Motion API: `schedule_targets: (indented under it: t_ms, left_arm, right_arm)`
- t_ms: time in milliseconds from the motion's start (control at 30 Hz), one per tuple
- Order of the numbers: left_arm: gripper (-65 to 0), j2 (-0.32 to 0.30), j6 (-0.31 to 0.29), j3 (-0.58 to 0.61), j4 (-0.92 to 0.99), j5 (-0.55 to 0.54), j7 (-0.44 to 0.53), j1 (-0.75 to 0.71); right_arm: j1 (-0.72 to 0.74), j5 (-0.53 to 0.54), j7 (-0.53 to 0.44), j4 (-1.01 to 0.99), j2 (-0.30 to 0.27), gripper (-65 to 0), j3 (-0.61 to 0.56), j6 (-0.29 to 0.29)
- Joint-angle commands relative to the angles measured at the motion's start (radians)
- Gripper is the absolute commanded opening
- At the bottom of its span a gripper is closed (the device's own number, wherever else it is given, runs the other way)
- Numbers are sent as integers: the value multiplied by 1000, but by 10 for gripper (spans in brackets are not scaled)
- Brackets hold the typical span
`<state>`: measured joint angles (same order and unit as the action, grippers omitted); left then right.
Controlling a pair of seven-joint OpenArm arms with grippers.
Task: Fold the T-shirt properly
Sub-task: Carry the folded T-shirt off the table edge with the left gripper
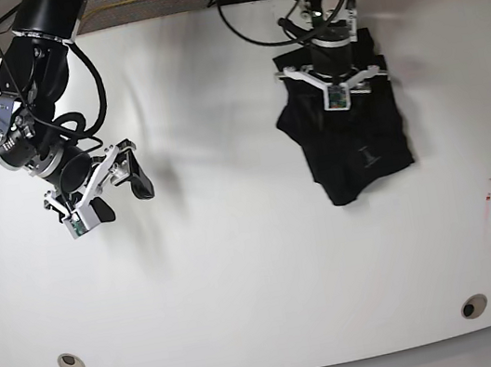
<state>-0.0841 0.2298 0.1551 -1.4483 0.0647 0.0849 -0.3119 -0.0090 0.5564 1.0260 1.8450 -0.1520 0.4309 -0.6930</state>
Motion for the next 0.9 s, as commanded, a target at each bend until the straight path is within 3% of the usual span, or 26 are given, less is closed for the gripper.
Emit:
schedule_targets:
  t_ms: [0,233,367,500,867]
  left_arm:
    - [-387,-62,-63,-58,47,-55,-104,3]
    - [-387,-231,-373,-272,218,-88,-104,61]
    - [-389,-337,-516,-317,315,-90,-104,110]
    - [-389,-454,-573,-363,430,-95,-99,132]
    - [-389,-659,-680,-430,677,-98,45,214]
  right_arm:
    - [17,18,-20,22,-11,-176,4,-5]
    - [14,18,-17,22,-10,-176,4,-5]
    - [17,18,-6,20,-10,-176,4,-5]
    - [14,18,-6,23,12,-176,4,-5]
    - [-3,18,-6,23,42,-176,3,-5]
